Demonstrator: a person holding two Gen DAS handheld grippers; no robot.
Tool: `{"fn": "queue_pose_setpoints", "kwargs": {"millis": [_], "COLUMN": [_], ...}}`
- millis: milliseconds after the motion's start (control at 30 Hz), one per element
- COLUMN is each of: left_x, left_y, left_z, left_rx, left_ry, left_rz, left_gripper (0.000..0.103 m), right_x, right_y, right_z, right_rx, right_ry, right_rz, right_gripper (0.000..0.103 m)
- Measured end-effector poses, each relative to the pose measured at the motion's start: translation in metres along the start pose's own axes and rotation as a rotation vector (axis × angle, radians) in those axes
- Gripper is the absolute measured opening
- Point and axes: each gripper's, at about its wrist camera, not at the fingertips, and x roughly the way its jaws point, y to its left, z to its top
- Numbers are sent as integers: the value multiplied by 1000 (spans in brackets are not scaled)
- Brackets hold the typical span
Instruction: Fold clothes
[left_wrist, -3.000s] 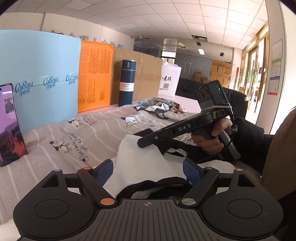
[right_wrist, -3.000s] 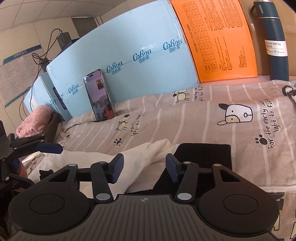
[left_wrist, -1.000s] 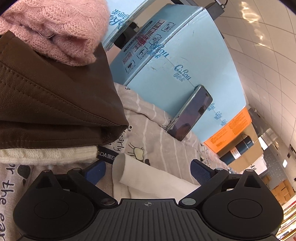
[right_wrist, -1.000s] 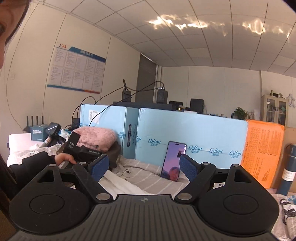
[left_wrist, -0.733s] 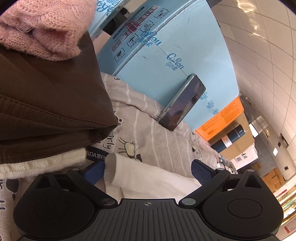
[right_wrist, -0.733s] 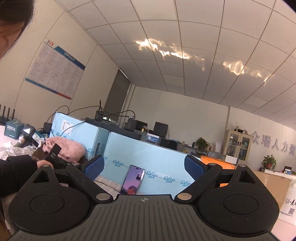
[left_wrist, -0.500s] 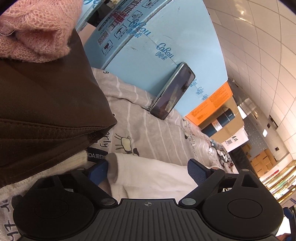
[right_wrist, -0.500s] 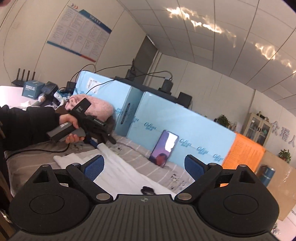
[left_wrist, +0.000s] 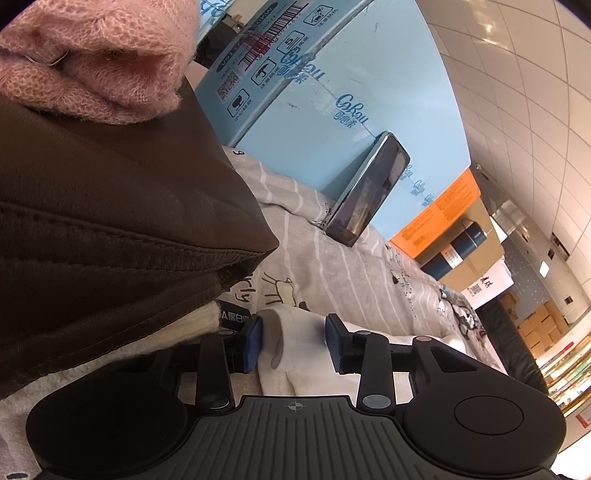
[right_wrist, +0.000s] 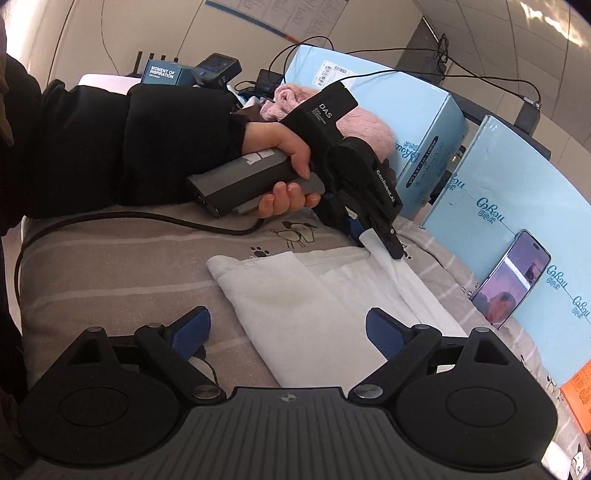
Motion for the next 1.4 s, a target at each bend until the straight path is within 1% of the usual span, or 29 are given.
{"fn": "queue_pose_setpoints", "kwargs": {"millis": [200,267,300,367,433,567,633,667,700,733,767,800,833,967,1067,1167,1300,1400], "left_x": [1,1,1,1,1,2,3,3,3,3,3,3,4,4,-1,-4,-7,-11], "left_y": [0,0,-1,-1,-3,-7,-9,-10,-10,-11,-12,-13,-14,-30,-44,-55,-65,-81], "left_z": [0,-1,-2,-3,-4,-5,-6,-6,-6,-6,-7,-7,-7,-10,-11,-12,-8,-2], "left_rx": [-3,4,6,13,26,57,73,80,87,92,96,101,111,192,262,306,318,342], "left_ry": [-5,-9,-12,-19,-24,-31,-34,-35,-37,-39,-41,-42,-43,-54,-98,-128,-149,-177], "left_rz": [-1,1,1,4,13,38,50,56,63,71,78,85,94,141,162,178,184,191], "left_gripper": [36,36,36,36,35,34,30,26,24,23,21,19,17,13,12,11,9,9], "right_x": [11,13,15,18,22,29,34,37,40,43,46,48,49,49,47,42,34,25], "right_y": [10,13,14,16,18,21,21,21,21,21,20,19,18,14,12,13,9,2], "right_z": [9,11,12,14,16,20,21,22,24,25,26,26,27,29,29,31,31,30], "right_rx": [-62,-90,-102,-125,-150,-187,-194,-201,-209,-216,-220,-221,-222,-207,-198,-190,-153,-102], "right_ry": [-26,-37,-41,-48,-52,-59,-61,-62,-63,-64,-63,-63,-63,-77,-101,-129,-155,-193], "right_rz": [-44,-55,-55,-54,-61,-67,-55,-48,-41,-34,-27,-16,-4,12,-4,-56,-124,-166], "right_gripper": [91,89,87,81,70,58,48,45,40,34,29,22,17,12,11,10,9,9]}}
